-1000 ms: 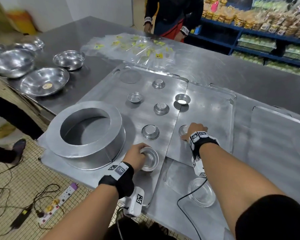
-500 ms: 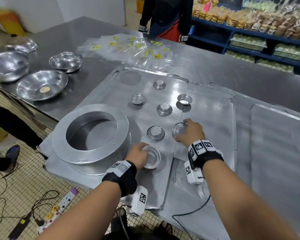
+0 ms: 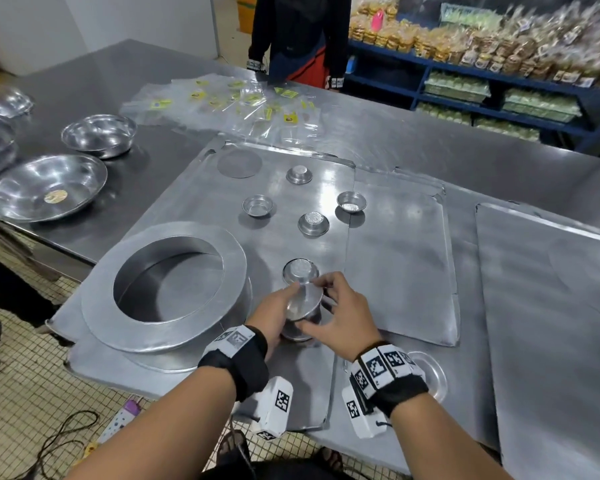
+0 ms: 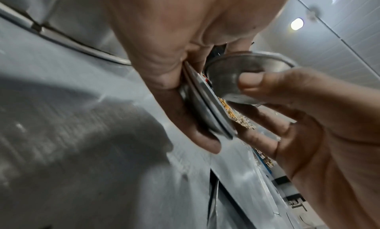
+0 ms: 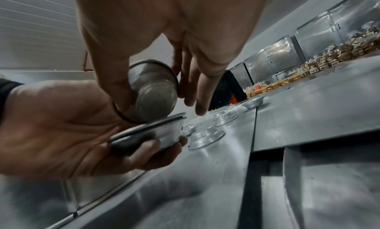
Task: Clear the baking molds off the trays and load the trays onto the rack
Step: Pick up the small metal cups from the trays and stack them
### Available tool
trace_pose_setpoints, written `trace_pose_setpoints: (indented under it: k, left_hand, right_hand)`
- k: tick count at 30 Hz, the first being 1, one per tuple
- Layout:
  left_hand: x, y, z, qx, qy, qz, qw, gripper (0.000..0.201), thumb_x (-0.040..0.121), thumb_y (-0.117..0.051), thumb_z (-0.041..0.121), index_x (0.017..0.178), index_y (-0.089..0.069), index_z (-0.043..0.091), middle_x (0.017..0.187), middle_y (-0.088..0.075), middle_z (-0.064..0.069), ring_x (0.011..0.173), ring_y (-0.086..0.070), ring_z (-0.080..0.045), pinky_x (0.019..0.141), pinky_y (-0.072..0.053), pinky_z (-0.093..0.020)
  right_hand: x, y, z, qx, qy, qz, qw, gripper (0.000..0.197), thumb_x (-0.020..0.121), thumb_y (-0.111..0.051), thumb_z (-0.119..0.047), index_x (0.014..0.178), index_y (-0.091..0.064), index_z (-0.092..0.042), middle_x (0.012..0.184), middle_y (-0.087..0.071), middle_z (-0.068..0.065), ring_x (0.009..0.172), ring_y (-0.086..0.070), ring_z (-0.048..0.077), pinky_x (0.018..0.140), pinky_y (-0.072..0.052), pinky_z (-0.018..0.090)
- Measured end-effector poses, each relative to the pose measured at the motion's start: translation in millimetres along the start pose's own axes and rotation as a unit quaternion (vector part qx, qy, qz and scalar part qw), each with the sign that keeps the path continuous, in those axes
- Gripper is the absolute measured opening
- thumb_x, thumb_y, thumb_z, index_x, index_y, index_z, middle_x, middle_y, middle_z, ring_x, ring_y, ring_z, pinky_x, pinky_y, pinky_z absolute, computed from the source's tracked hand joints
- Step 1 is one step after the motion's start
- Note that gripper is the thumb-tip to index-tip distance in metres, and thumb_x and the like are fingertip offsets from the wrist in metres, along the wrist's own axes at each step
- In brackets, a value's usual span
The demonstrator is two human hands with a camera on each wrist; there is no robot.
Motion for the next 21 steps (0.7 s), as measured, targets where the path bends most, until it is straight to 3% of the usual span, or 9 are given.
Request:
trace_pose_setpoints:
  k: [3,5,9,13,15,17,21]
  left_hand:
    - [0.5,3.3,-0.4,0.045,-0.026,0.023,0.998,0.022,0.091,-0.06,0.009,0.111,-0.066,0.002,0.104,-0.069,-0.029,0.088,-0.07,-0.04,0.073,-0.057,-0.045]
    - [4.3,7.3,-3.0,0.076,-0.042,0.033,0.996,0.026,0.088,-0.055,-0.003,0.11,-0.065,0.005,0.1,-0.07,-0.026,0.091,-0.069,-0.04,0.076,-0.056,-0.048]
    - [7.3,16.5,-3.6,0.138,-0.08,0.054,0.986,0.026,0.084,-0.054,-0.004,0.104,-0.065,0.01,0.095,-0.07,-0.018,0.087,-0.065,-0.031,0.08,-0.055,-0.044]
    - [11.0,27.0,-5.8,0.209,-0.107,0.084,0.968,0.024,0.086,-0.054,-0.009,0.099,-0.064,0.009,0.092,-0.069,-0.018,0.084,-0.061,-0.026,0.082,-0.052,-0.038]
    - [11.0,30.7,-8.2,0.227,-0.111,0.095,0.963,0.024,0.086,-0.055,-0.008,0.097,-0.063,0.011,0.09,-0.067,-0.014,0.082,-0.06,-0.025,0.083,-0.052,-0.038]
    - [10.8,33.6,-10.0,0.243,-0.117,0.094,0.958,0.024,0.086,-0.055,-0.007,0.102,-0.063,0.008,0.092,-0.067,-0.014,0.084,-0.059,-0.025,0.085,-0.051,-0.038]
    - [6.4,37.6,-11.3,0.269,-0.12,0.093,0.951,0.026,0.087,-0.055,-0.004,0.111,-0.063,0.005,0.099,-0.067,-0.014,0.089,-0.06,-0.024,0.086,-0.049,-0.034]
  right_hand:
    - [-1.9,-3.4,2.6,0.012,-0.004,-0.012,1.0,0.06,0.056,-0.085,-0.03,0.103,-0.048,-0.037,0.105,-0.067,-0.014,0.098,-0.068,0.004,0.089,-0.057,0.031]
    - [-1.7,-4.8,4.2,0.001,-0.015,-0.032,0.999,0.062,0.056,-0.086,-0.03,0.104,-0.048,-0.037,0.106,-0.067,-0.014,0.096,-0.068,0.002,0.089,-0.057,0.03]
    - [1.3,-7.8,10.5,-0.034,-0.034,-0.105,0.993,0.068,0.061,-0.083,-0.029,0.117,-0.046,-0.035,0.111,-0.069,-0.018,0.101,-0.066,0.0,0.094,-0.053,0.033]
    - [13.1,-12.4,12.6,-0.053,-0.055,-0.206,0.976,0.076,0.068,-0.082,-0.009,0.132,-0.046,-0.025,0.13,-0.062,-0.01,0.121,-0.056,-0.001,0.105,-0.045,0.025]
    - [24.8,-12.1,9.6,-0.113,-0.062,-0.198,0.972,0.067,0.074,-0.074,-0.004,0.134,-0.05,-0.02,0.13,-0.06,-0.004,0.116,-0.057,0.005,0.104,-0.046,0.026]
    - [40.3,-10.3,8.1,-0.184,-0.059,-0.148,0.97,0.054,0.079,-0.069,-0.01,0.131,-0.054,-0.019,0.126,-0.062,-0.001,0.105,-0.06,0.013,0.099,-0.05,0.032]
    - [72.9,-15.9,13.9,-0.313,-0.056,-0.112,0.941,0.053,0.082,-0.065,-0.02,0.133,-0.054,-0.013,0.127,-0.058,0.008,0.119,-0.055,0.026,0.099,-0.047,0.035]
Point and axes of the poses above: each hand's wrist, its own x-axis towards the middle knuckle, its own y-axis out of the back of the hand, z = x × y, the point moved 4 cm from there along x, towards the middle knuckle
